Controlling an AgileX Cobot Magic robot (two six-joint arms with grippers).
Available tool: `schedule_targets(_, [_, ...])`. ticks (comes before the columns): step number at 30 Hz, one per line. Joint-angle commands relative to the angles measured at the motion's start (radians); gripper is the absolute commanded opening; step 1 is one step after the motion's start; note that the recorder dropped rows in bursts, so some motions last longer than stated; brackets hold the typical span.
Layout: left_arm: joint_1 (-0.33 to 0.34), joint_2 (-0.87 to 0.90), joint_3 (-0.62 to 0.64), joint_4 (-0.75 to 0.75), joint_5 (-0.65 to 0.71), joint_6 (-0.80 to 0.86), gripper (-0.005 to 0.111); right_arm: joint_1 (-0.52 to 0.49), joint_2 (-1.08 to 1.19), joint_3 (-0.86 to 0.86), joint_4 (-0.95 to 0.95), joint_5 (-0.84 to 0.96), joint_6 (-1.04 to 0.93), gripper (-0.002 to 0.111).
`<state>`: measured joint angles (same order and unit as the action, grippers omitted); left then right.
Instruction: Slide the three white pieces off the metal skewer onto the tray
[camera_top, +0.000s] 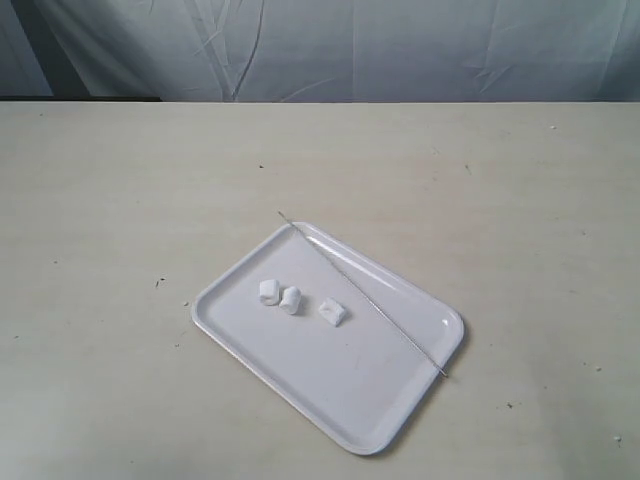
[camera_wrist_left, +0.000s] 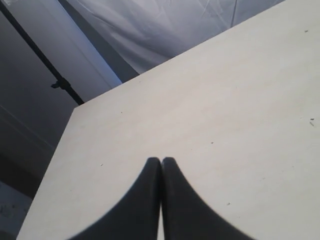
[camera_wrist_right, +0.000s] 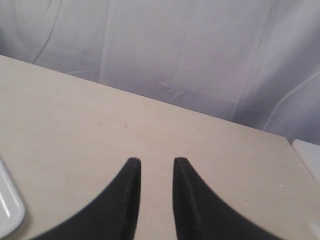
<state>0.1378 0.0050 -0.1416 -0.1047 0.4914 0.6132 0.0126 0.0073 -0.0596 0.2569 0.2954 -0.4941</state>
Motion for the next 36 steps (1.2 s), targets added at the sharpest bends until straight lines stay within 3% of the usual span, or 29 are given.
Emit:
schedule_targets(1, [0.001, -0.005, 0.069, 0.020, -0.063, -0.003, 0.000, -0.065, -0.007, 0.004, 0.007, -0.014, 0.000, 0.023])
schedule_targets(6, [0.001, -0.005, 0.130, 0.017, -0.089, -0.064, 0.000, -0.069, -0.007, 0.004, 0.007, -0.014, 0.000, 0.023])
schedule_targets(10, [0.001, -0.005, 0.142, 0.134, -0.122, -0.480, 0.000, -0.069, -0.007, 0.004, 0.007, -0.014, 0.000, 0.023])
schedule_targets(13, [-0.001, -0.005, 0.142, 0.185, -0.152, -0.599, 0.000, -0.069, -0.007, 0.004, 0.007, -0.014, 0.000, 0.023])
schedule_targets(17, [-0.010, -0.005, 0.142, 0.166, -0.152, -0.548, 0.000, -0.069, -0.007, 0.004, 0.022, 0.007, 0.003, 0.023])
schedule_targets(21, [-0.046, -0.005, 0.142, 0.166, -0.148, -0.496, 0.000, -0.069, -0.007, 0.004, -0.102, 0.132, 0.177, 0.023])
schedule_targets(24, [-0.076, -0.005, 0.142, 0.161, -0.144, -0.500, 0.000, -0.069, -0.007, 0.046, -0.240, 0.088, 0.290, 0.023])
schedule_targets(28, [-0.091, -0.005, 0.142, 0.165, -0.144, -0.558, 0.000, -0.069, -0.007, 0.060, -0.264, -0.009, 0.462, 0.023])
schedule_targets(36, [-0.091, -0.005, 0.142, 0.172, -0.162, -0.663, 0.000, -0.068, -0.007, 0.060, -0.223, -0.013, 0.512, 0.023])
